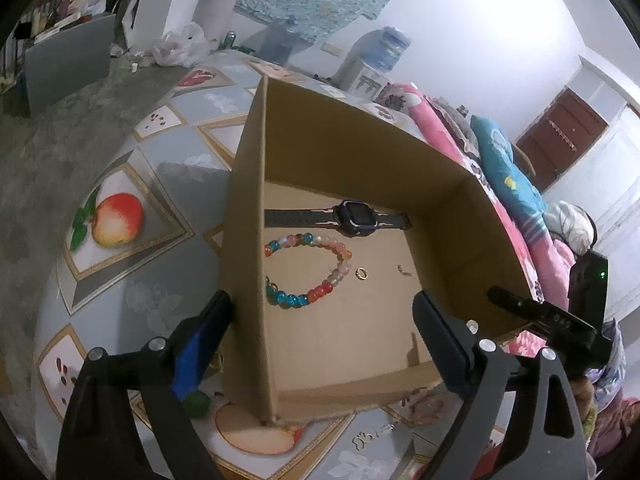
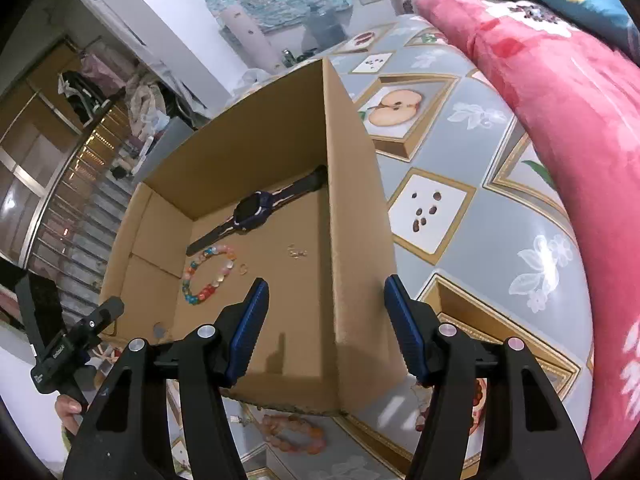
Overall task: Organize jewelry
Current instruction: 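Withdraw both grippers back from the box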
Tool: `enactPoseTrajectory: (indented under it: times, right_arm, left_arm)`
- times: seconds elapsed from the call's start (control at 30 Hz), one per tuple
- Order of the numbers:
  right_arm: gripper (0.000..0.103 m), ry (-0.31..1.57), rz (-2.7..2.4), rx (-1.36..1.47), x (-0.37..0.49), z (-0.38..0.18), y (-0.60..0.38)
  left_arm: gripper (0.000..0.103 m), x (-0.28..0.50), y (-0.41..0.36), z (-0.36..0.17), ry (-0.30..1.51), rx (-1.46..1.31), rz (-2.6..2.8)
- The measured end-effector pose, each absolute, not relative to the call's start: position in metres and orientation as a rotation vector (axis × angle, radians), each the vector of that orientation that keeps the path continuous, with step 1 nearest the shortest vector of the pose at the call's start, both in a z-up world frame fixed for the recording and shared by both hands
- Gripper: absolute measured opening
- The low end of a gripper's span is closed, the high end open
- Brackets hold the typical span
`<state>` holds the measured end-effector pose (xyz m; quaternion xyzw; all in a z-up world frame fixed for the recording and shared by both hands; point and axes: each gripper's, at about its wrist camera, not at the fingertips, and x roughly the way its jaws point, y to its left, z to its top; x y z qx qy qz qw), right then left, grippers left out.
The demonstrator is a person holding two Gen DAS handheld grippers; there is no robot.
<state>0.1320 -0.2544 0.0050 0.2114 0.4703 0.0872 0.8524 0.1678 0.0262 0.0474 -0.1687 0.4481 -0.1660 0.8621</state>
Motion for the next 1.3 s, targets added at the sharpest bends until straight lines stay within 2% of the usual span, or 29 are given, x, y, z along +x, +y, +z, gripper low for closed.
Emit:
enactPoseTrajectory:
  times: [0.97,1.3]
  right_arm:
    - [0.062,0.956,0.119,0.424,0.119,0.014,-0.252]
    - [0.078,0.879,0.048,0.376,0.097,0.034,-0.258]
  left_arm:
    - [0.091,0.190,0.021,0.042,0.901,-0.302,-0.338]
    - [0.091,0.160,0.055,0.061,0.799,-0.335,-0.254]
